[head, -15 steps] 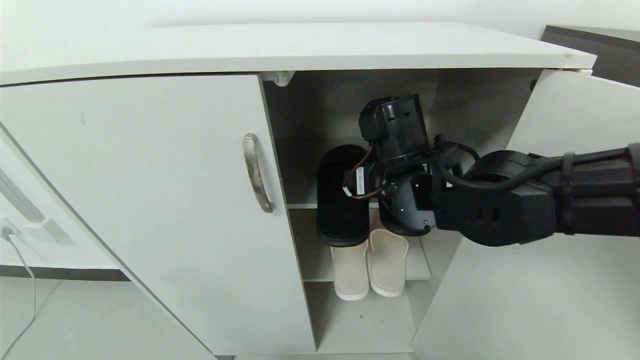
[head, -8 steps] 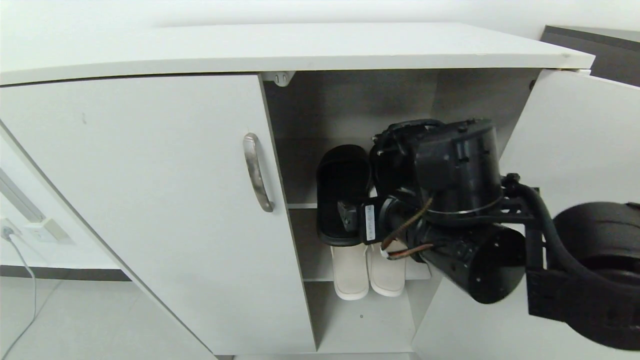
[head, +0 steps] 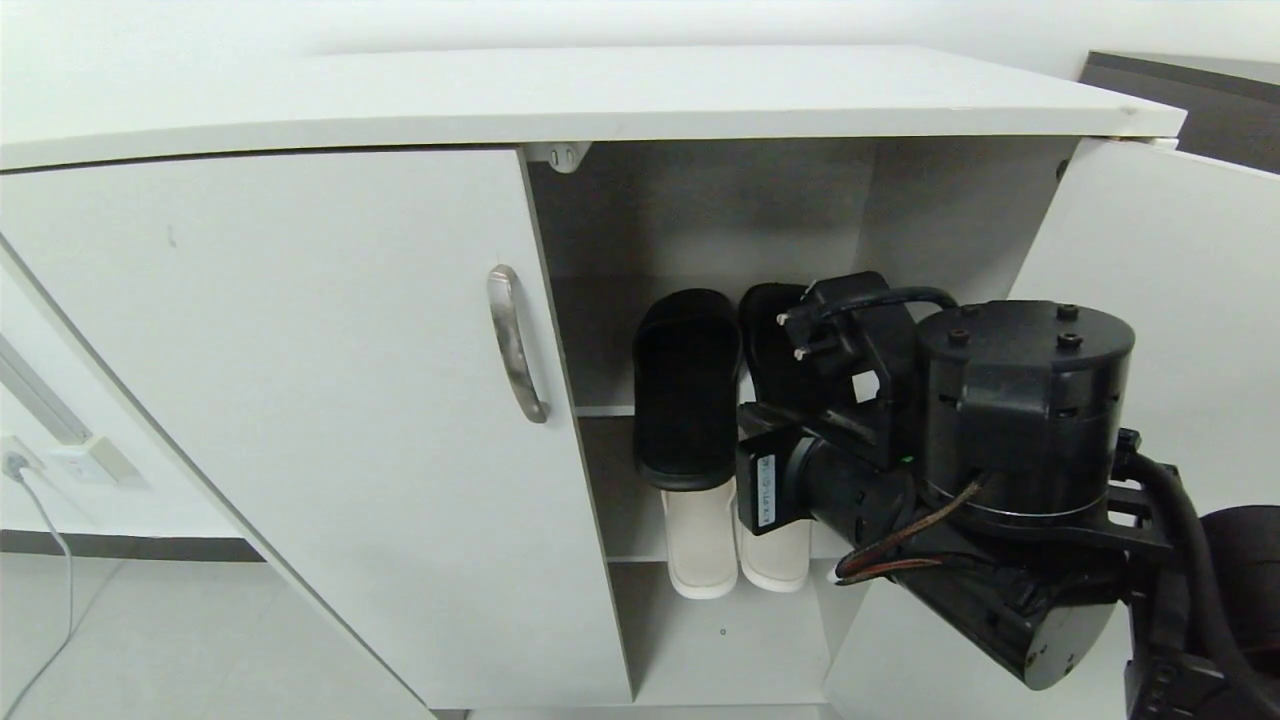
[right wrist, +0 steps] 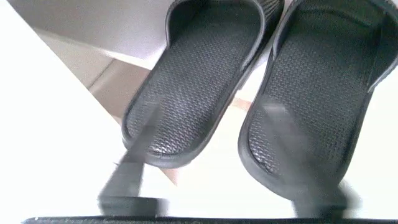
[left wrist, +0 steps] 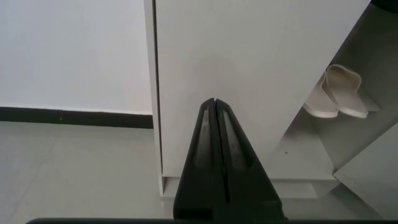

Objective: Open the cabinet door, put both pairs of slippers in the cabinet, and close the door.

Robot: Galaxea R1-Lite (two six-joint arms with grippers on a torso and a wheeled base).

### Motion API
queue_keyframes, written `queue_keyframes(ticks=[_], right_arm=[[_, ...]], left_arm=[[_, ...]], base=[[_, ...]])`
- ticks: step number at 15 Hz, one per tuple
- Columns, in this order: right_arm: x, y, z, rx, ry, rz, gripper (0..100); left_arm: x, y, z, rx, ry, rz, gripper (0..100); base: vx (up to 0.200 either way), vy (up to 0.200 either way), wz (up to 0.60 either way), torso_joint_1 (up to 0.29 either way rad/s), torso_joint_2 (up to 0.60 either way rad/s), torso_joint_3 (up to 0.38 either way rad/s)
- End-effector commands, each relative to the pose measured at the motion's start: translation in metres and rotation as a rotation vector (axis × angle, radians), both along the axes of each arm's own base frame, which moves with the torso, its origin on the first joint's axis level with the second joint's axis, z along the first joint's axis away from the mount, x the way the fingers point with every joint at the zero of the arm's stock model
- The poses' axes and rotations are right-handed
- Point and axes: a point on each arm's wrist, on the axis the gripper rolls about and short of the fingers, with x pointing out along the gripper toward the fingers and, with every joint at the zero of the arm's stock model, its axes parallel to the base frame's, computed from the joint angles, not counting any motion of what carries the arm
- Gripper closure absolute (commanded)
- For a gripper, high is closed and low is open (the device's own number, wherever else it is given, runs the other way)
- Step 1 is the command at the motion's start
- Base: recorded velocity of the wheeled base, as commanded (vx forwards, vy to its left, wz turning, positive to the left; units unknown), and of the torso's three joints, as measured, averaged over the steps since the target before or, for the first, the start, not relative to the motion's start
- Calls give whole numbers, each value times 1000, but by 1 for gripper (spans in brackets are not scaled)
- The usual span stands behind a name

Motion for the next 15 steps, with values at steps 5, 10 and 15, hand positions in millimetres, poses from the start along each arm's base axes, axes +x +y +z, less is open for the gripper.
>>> queue_keyframes(ticks=[5, 10, 15], right_arm=[[0, 0, -9, -24, 16, 2, 100], [0, 2, -17, -45, 30, 5, 100], [0, 2, -20, -51, 35, 8, 100]], left_arm=[[0, 0, 0, 1, 0, 1, 100], [0, 0, 0, 0, 0, 1, 100], [0, 0, 0, 0, 0, 1, 100]], base=[[-80, 0, 0, 1, 1, 2], [-200, 0, 0, 2, 0, 5], [-200, 0, 0, 0, -1, 8]])
